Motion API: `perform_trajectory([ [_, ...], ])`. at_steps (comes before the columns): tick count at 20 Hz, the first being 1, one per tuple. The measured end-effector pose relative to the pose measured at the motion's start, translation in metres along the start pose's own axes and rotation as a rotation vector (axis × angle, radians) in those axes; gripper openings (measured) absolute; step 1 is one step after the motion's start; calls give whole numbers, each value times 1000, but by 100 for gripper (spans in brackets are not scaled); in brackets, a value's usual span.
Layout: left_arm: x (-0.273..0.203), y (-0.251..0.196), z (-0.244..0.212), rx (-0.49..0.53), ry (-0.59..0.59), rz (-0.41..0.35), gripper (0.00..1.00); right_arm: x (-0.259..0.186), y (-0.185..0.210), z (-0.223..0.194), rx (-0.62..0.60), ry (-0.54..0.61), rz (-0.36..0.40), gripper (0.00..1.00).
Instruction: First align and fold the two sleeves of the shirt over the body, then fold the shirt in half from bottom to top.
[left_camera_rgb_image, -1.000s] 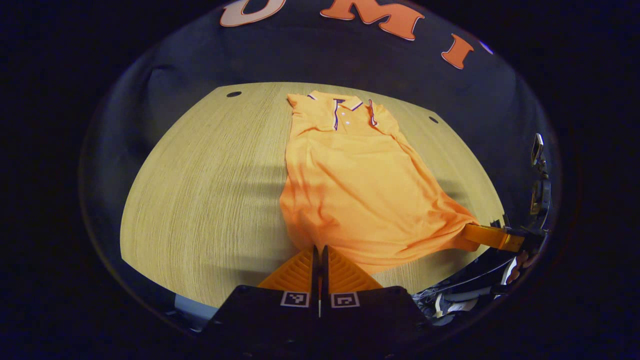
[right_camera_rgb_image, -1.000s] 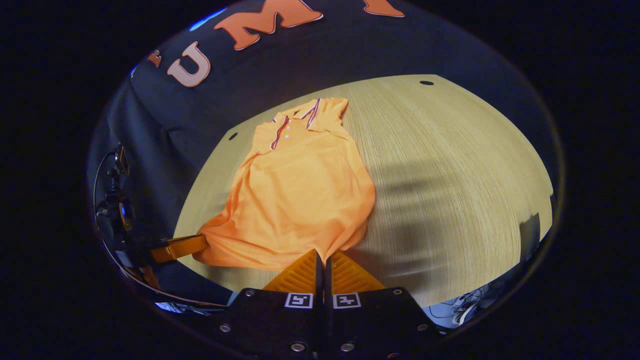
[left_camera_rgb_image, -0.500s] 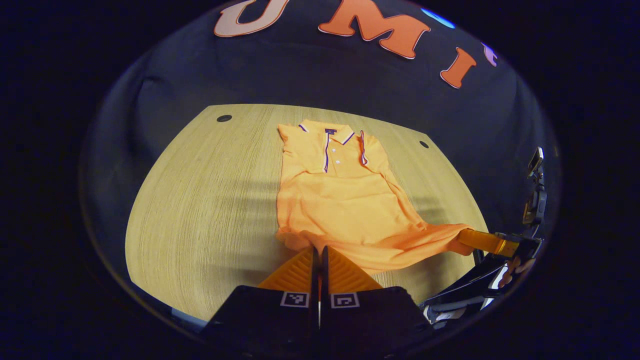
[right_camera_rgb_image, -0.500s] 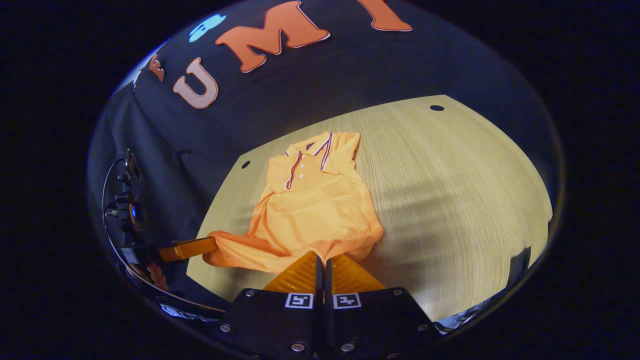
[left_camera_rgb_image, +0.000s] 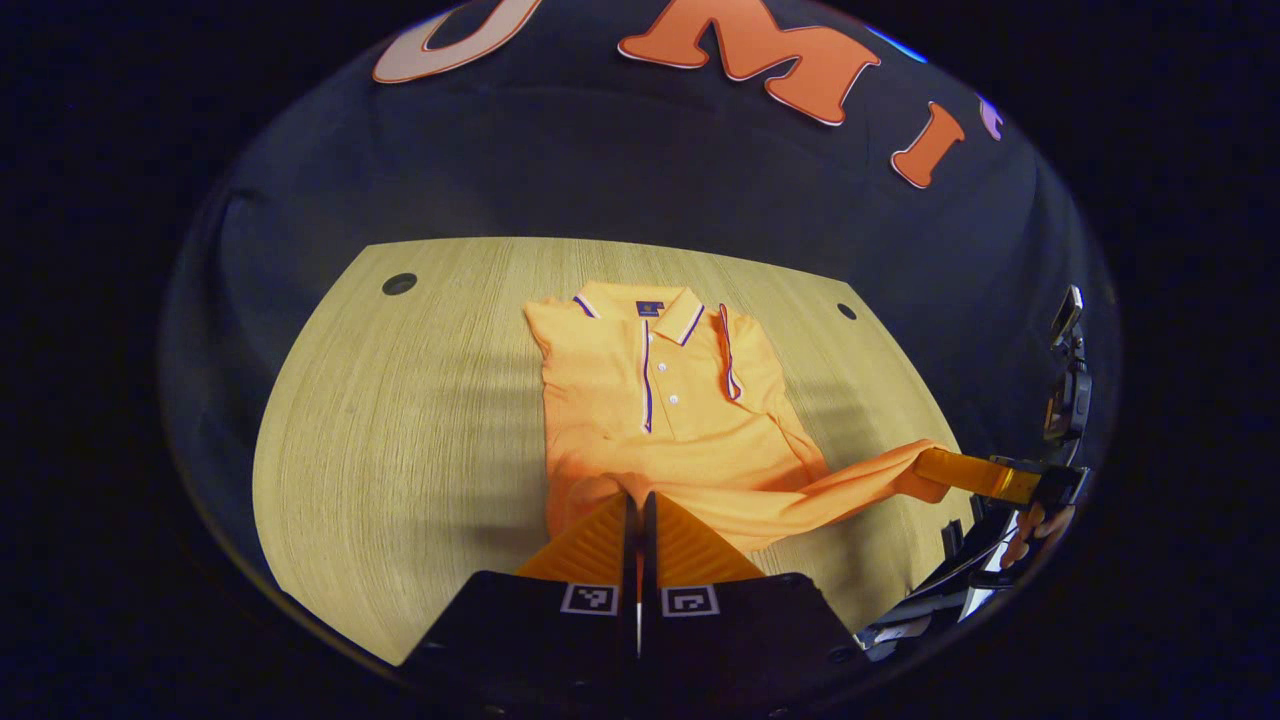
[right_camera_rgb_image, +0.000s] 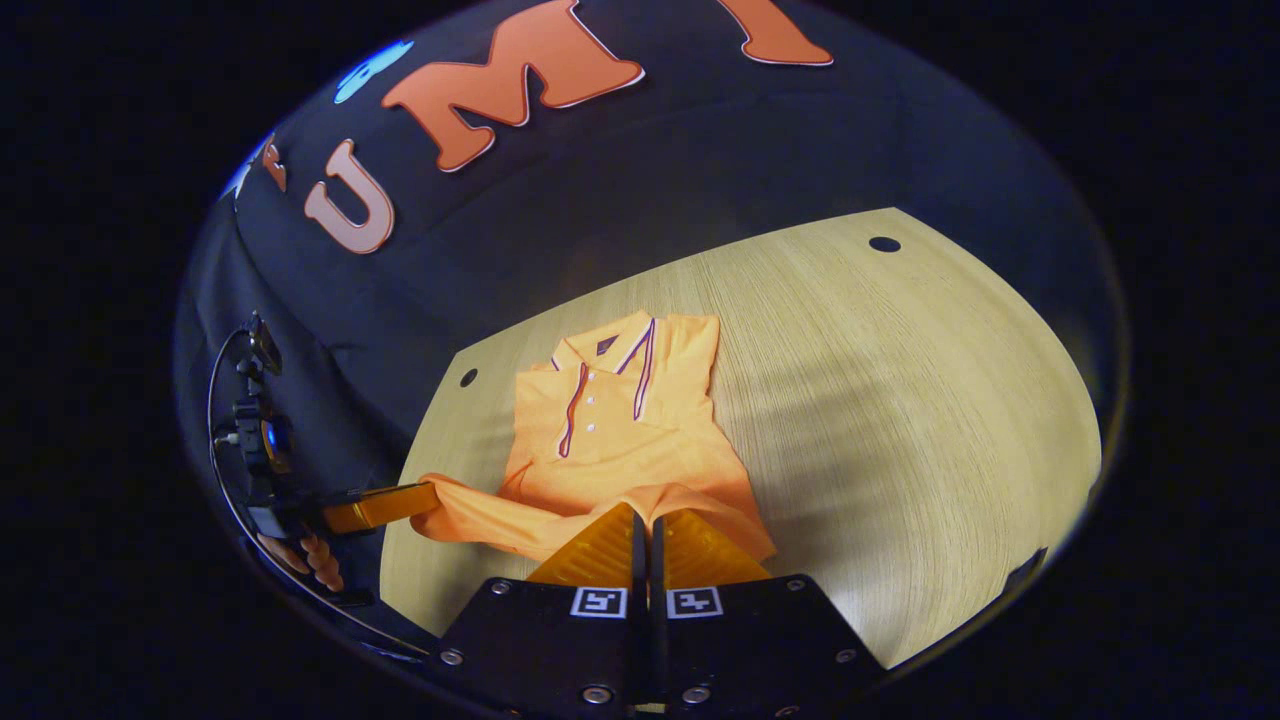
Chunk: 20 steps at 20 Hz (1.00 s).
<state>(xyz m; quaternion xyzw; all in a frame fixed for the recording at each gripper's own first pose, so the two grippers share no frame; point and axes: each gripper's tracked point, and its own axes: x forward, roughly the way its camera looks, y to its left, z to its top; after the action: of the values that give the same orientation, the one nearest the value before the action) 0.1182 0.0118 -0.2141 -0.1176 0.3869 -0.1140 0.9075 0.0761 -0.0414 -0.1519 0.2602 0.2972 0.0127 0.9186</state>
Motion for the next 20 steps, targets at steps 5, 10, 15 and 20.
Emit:
perform_trajectory([
  [5, 49, 18, 52, 41, -5, -24, 1, 48, -2, 42, 12, 4, -44, 1],
  [10, 96, 46, 98, 36, -9, -41, 1, 98, -1, 89, 9, 6, -77, 1],
  [15, 141, 79, 133, 60, -32, -9, 1, 156, -10, 110, -18, 56, -122, 0],
  [20, 180, 97, 155, 30, -35, 36, 1, 192, -18, 132, -8, 78, -182, 0],
])
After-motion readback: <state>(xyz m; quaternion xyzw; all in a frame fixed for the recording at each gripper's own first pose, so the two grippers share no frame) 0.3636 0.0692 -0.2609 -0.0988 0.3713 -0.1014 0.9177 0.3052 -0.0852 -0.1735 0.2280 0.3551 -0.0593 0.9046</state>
